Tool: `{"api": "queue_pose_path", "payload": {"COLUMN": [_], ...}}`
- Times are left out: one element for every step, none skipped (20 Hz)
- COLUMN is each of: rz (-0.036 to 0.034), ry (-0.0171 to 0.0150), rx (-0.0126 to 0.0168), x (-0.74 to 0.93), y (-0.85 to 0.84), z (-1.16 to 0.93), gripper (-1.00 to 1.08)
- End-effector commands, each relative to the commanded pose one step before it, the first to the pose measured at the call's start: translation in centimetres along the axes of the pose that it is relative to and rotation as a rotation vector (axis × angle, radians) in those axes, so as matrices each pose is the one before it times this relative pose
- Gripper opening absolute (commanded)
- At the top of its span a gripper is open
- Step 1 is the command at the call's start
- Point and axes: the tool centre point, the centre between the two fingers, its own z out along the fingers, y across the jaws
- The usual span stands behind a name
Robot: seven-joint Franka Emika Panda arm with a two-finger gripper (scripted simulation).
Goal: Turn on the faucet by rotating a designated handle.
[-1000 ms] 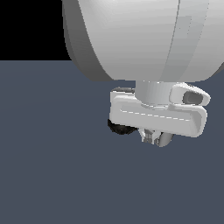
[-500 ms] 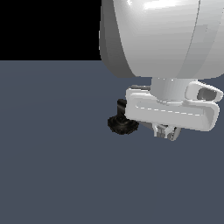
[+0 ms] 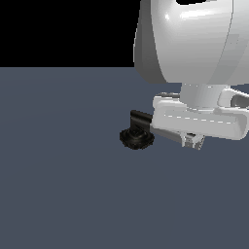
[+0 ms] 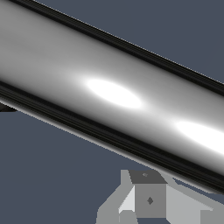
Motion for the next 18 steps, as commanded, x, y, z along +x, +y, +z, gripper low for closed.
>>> {"api": "queue_pose_path", "payload": {"rz": [0.00105, 0.00049, 0.0, 0.00097, 0.0, 0.00097, 0.00049, 0.00049, 0.00049, 0.0, 0.00097, 0.00049, 0.0, 0.00097, 0.0, -0.01639, 0.0, 0.00056], "ry": [0.01266, 0.00004, 0.0, 0.00007, 0.0, 0.00007, 0.00004, 0.00004, 0.00004, 0.0, 0.00007, 0.00004, 0.0, 0.00007, 0.0, -0.01125, 0.0, 0.00038], "rx": [-0.00109, 0.00002, 0.0, 0.00003, 0.0, 0.00004, 0.00002, 0.00002, 0.00002, 0.0, 0.00005, 0.00003, 0.0, 0.00006, 0.0, 0.00419, 0.0, -0.00014], "x": [1.355, 0.301, 0.302, 0.297, 0.3, 0.294, 0.296, 0.295, 0.294, 0.296, 0.289, 0.291, 0.293, 0.286, 0.0, -0.653, 0.359, 0.35], "y": [0.827, 0.286, 0.261, 0.307, 0.258, 0.305, 0.28, 0.278, 0.277, 0.251, 0.299, 0.273, 0.245, 0.294, 0.0, -1.227, -0.022, 0.005], "z": [-0.267, -0.001, 0.001, -0.003, 0.001, -0.003, -0.001, -0.001, -0.001, 0.0, -0.003, -0.002, 0.0, -0.004, 0.0, 0.284, 0.005, -0.016], "gripper": [-1.0, -1.0, -1.0, -1.0, -1.0, -1.0, -1.0, -1.0, -1.0, -1.0, -1.0, -1.0, -1.0, -1.0, -1.0, -1.0, -1.0, -1.0]}}
